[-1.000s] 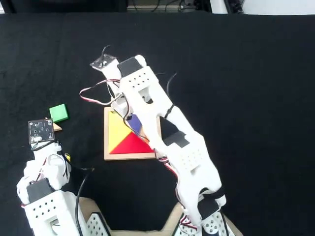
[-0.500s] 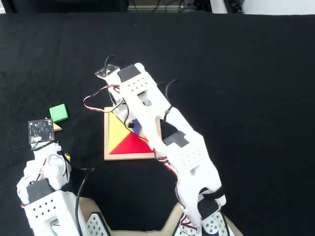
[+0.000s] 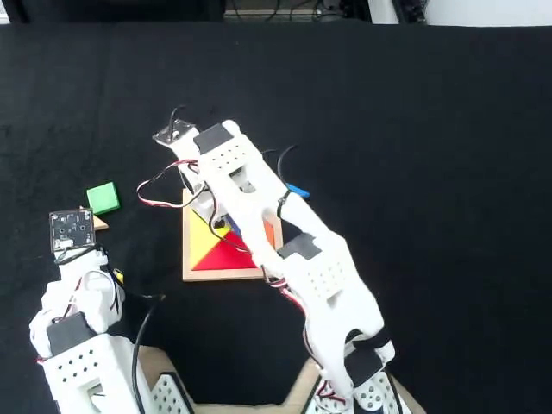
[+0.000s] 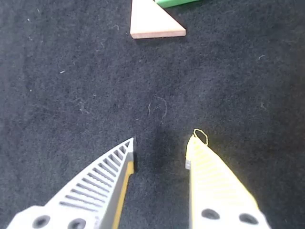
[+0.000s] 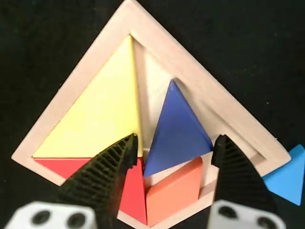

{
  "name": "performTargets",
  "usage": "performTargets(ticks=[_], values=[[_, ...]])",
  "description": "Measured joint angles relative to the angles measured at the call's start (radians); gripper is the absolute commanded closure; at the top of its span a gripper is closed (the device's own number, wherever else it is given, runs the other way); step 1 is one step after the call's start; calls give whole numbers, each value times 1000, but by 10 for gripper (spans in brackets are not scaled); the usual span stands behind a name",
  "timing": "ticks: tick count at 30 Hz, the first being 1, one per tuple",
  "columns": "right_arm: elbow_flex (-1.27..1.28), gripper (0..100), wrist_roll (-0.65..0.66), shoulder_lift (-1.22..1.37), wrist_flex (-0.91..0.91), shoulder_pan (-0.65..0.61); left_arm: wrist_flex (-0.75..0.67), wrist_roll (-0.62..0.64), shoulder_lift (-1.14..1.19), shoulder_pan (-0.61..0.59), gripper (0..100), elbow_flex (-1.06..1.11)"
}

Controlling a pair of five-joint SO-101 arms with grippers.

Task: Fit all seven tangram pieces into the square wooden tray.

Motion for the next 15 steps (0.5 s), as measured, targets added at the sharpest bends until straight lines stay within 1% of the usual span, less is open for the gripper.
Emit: performTargets(ticks=[15], values=[[-46,730,0,29,17,2,0,0,0,0,819,0]])
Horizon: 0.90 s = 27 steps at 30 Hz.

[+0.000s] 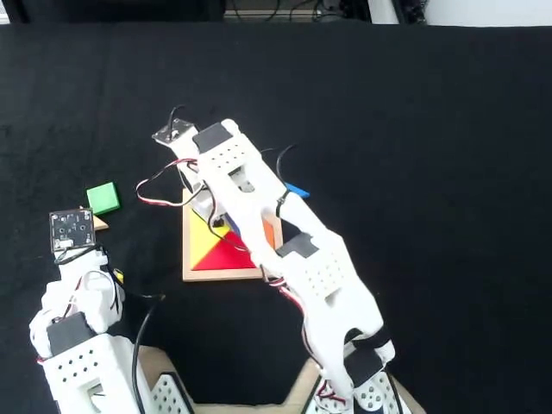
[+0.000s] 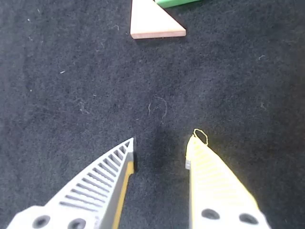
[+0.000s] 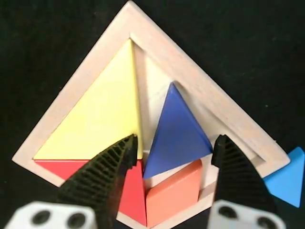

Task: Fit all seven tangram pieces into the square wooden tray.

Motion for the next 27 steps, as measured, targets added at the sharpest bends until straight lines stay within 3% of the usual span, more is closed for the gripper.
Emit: performTargets(ticks=[27], values=[[-25,730,0,3,46,23,0,0,0,0,819,0]])
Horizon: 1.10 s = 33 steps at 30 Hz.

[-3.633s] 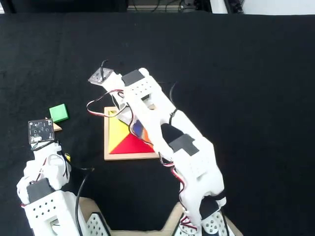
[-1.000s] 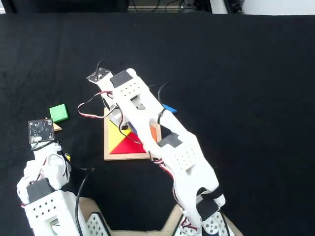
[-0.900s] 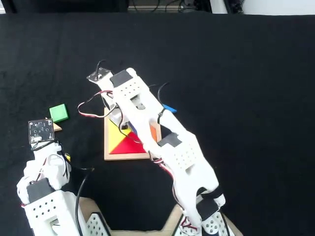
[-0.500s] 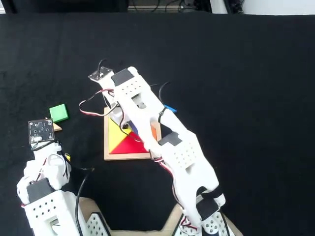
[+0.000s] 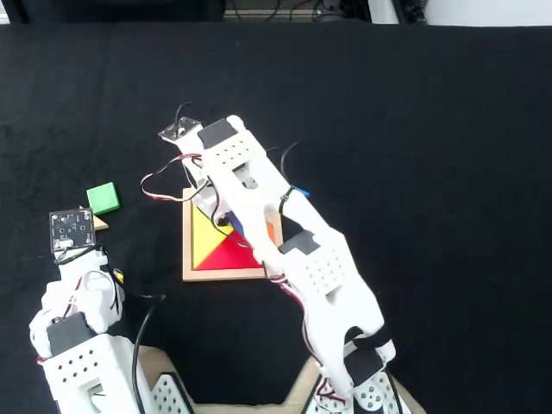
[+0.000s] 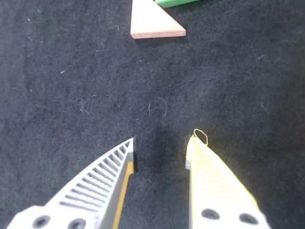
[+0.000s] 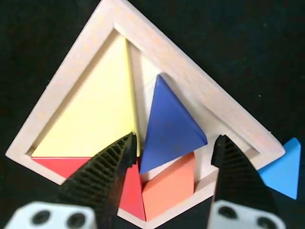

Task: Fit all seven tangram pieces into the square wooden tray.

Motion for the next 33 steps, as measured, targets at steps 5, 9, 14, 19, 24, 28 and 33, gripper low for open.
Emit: performTargets(ticks=[5,9,14,19,24,28,33], values=[[0,730,-32,0,-3,0,0,0,0,0,819,0],[0,730,-44,0,-5,-12,0,0,0,0,819,0],[-2,730,-44,0,-5,-29,0,0,0,0,819,0],[-8,730,-44,2,-5,-29,0,0,0,0,819,0],[-8,730,-44,-12,-5,-23,0,0,0,0,819,0],[-6,730,-44,-38,9,-14,0,0,0,0,819,0],[-6,730,-44,-57,9,-17,0,0,0,0,819,0]])
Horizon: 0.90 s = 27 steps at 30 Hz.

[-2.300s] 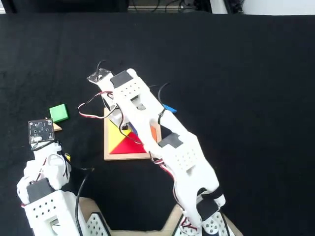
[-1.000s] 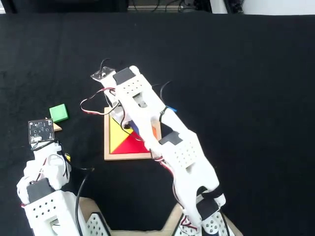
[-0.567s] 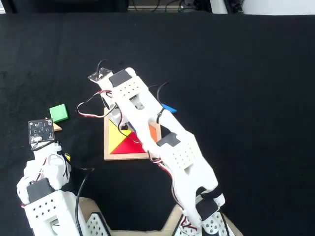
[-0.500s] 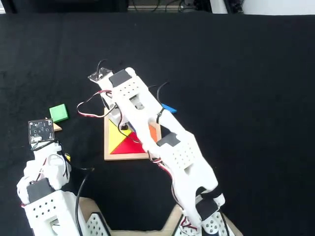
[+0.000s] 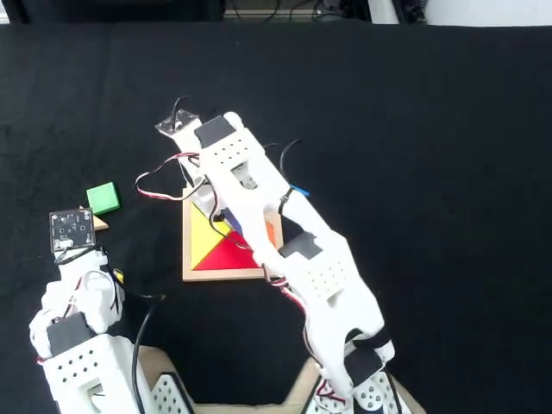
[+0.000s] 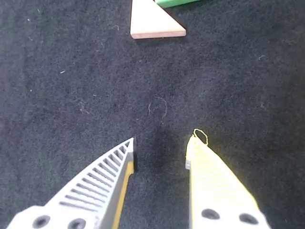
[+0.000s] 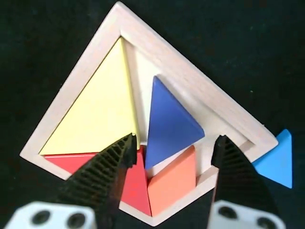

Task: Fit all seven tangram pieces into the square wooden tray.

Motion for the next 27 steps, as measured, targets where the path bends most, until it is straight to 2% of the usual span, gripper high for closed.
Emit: performTargets(ticks=[11,23,27], values=[[101,730,0,-2,-101,8,0,0,0,0,819,0],[133,730,0,-2,-120,11,0,0,0,0,819,0],[146,808,-3,-3,-137,15,0,0,0,0,819,0]])
